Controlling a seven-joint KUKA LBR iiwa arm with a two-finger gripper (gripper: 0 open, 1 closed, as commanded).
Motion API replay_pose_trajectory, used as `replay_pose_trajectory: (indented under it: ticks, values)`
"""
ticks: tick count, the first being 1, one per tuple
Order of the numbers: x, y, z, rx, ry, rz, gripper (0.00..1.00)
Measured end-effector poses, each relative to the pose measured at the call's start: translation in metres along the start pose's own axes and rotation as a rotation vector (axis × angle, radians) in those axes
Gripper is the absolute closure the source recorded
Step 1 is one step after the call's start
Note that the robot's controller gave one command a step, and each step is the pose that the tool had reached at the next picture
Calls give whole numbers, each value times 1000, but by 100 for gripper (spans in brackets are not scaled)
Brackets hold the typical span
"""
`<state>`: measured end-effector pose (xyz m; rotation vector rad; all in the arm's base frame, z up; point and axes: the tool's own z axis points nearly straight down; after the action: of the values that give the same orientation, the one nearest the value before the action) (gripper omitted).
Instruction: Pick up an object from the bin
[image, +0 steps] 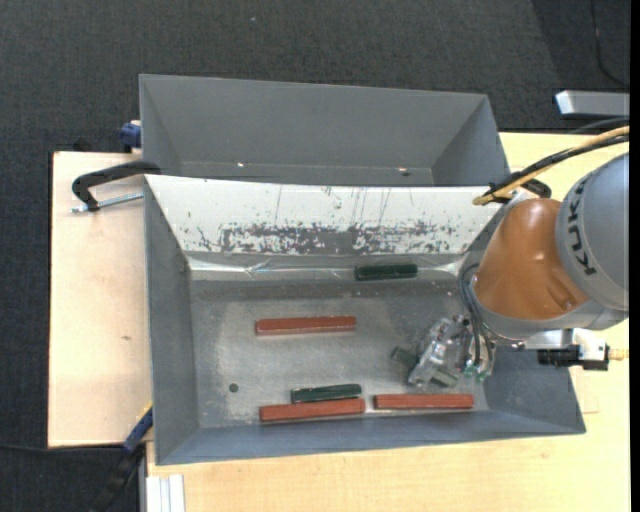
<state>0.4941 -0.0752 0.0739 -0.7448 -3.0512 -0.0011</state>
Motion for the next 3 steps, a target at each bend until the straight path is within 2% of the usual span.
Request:
replay_pose_trajectory:
  ticks: [3]
  values:
    - [0, 0, -36, -1, -2, -1, 100]
